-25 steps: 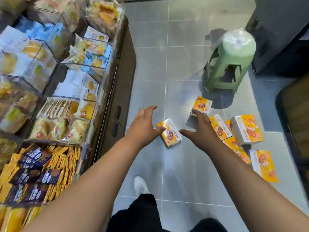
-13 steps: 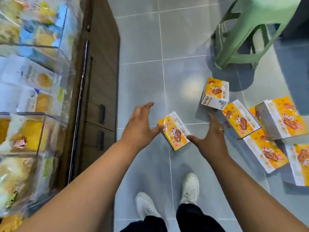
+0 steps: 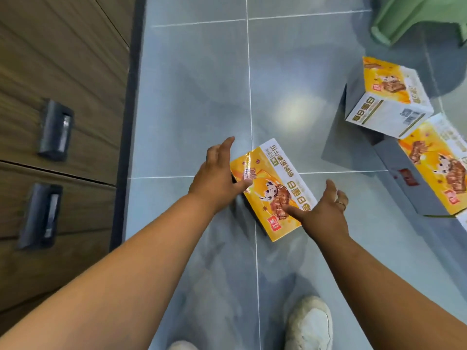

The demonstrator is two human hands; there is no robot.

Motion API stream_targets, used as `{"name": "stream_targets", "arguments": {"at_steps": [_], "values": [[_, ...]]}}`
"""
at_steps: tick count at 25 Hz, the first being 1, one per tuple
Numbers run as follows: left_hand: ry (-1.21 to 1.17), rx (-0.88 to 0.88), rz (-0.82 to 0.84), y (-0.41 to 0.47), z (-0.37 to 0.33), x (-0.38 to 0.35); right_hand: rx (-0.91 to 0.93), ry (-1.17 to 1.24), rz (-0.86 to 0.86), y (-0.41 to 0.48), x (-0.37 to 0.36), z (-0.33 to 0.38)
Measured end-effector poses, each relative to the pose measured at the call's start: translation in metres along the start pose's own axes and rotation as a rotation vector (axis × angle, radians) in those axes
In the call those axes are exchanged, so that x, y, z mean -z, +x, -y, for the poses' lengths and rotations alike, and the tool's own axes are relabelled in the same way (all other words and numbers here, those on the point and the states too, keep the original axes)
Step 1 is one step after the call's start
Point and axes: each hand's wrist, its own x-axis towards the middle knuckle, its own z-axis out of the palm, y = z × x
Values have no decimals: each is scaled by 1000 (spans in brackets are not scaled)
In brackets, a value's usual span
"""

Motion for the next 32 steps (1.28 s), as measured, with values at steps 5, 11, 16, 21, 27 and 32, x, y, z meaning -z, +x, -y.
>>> {"name": "stream_targets", "arguments": {"at_steps": [5, 11, 16, 21, 27, 32], "values": [[-21, 117, 147, 54, 32, -58, -83, 53, 59, 44, -49, -17], [-120, 233, 142, 66, 29, -68, -15, 100, 82, 52, -46, -10], [-158, 222, 27, 33, 5, -9, 74, 128, 68, 12, 0, 26], [-201, 174, -52, -19, -47, 85, 121, 143, -14, -57, 80, 77], [-230, 134, -119, -99, -124, 224, 221, 159, -93, -163, 198, 142], [-296, 54, -167, -183, -197, 353, 278, 191, -157, -270, 311, 199]]}}
